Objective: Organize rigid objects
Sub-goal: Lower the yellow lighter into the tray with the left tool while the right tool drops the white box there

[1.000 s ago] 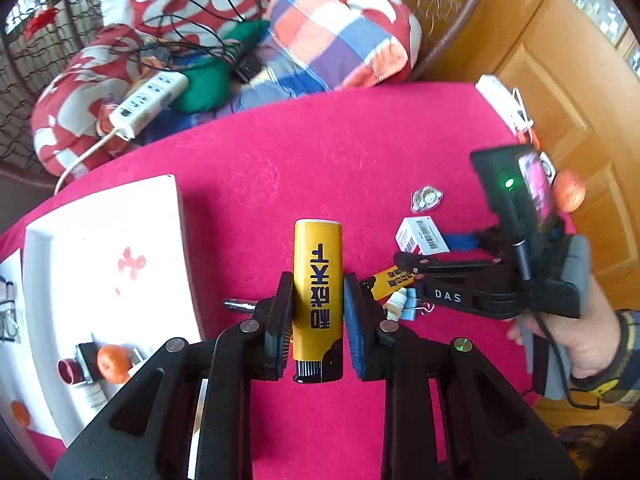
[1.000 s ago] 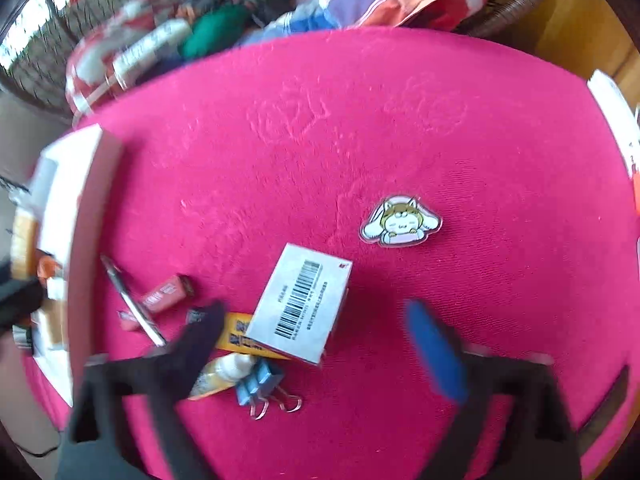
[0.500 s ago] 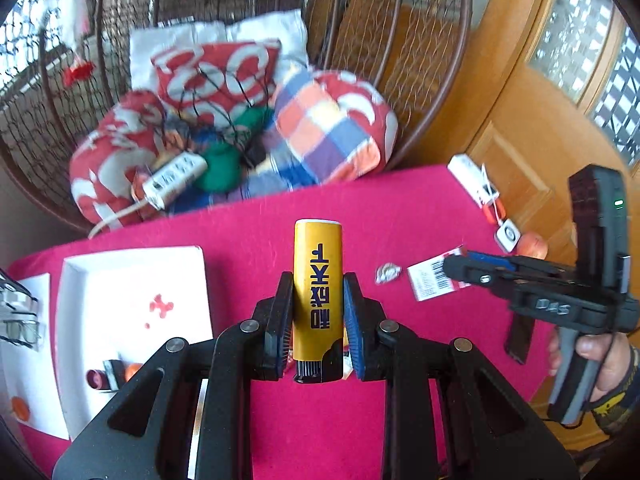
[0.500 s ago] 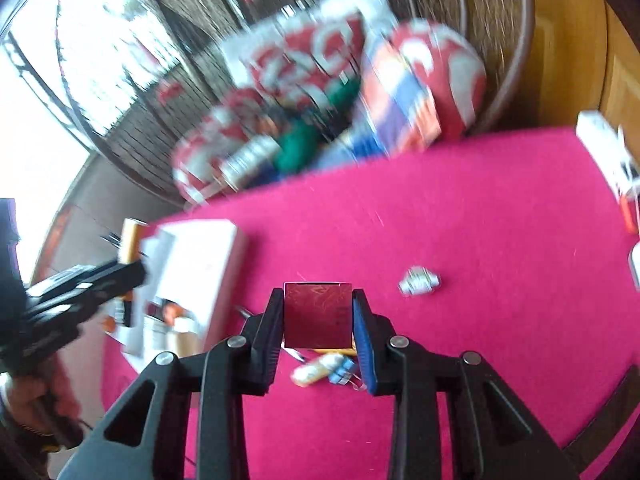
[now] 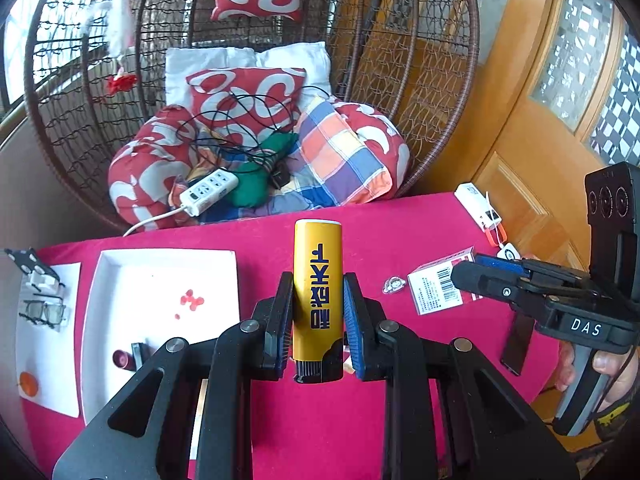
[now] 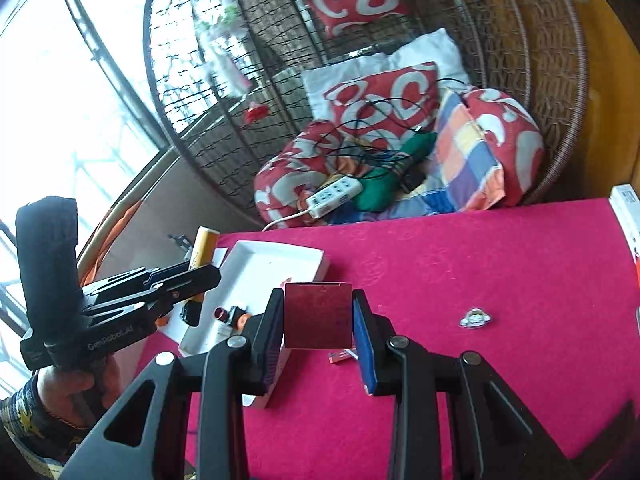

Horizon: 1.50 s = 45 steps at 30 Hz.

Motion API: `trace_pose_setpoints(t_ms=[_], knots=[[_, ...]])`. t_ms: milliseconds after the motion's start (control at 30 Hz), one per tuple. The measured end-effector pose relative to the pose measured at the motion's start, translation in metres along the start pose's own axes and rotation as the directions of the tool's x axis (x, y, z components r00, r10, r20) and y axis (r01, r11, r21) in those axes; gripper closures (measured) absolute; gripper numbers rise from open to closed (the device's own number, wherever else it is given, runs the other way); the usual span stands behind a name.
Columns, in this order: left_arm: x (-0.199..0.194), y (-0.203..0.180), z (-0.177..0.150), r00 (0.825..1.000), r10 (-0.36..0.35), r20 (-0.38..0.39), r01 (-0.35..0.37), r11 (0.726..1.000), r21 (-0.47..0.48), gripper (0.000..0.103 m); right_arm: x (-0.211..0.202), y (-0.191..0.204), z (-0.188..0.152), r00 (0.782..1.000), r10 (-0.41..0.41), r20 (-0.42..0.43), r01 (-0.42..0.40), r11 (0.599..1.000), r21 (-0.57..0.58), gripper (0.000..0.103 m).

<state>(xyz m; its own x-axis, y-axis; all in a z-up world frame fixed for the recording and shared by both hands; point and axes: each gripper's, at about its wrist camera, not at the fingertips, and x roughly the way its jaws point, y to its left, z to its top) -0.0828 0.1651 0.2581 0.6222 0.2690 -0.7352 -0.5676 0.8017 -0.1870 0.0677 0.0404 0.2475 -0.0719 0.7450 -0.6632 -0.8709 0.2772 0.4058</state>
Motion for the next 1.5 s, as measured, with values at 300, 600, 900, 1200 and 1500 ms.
trace_pose_setpoints(t_ms=[300,600,900,1200,1500], knots=[[-0.028,0.04,-0.006,0.996,0.077,0.047,-0.073,0.994,-0.079,0.08,0.008,0.021,0.002,0.999,0.048,-0.014,-0.048,0.998,-0.034,0.071],[-0.039,0.127,-0.029,0.981,0.192,0.001,-0.187,0.956,-0.226,0.08,0.056,0.048,0.001,0.99,0.075,-0.119,-0.083,0.995,-0.057,0.071],[0.03,0.193,-0.047,0.976,0.114,-0.185,-0.165,0.944,-0.286,0.08,0.164,0.082,-0.013,0.95,0.05,-0.308,-0.086,0.991,-0.104,0.071],[0.109,0.237,-0.041,0.944,0.095,-0.317,-0.192,0.938,-0.29,0.08,0.247,0.098,-0.022,0.945,-0.031,-0.326,-0.003,0.995,-0.102,0.071],[0.127,0.255,-0.049,0.895,0.202,-0.397,-0.309,0.924,-0.225,0.065,0.276,0.106,-0.025,0.956,-0.073,-0.284,0.04,0.992,-0.12,0.061]])
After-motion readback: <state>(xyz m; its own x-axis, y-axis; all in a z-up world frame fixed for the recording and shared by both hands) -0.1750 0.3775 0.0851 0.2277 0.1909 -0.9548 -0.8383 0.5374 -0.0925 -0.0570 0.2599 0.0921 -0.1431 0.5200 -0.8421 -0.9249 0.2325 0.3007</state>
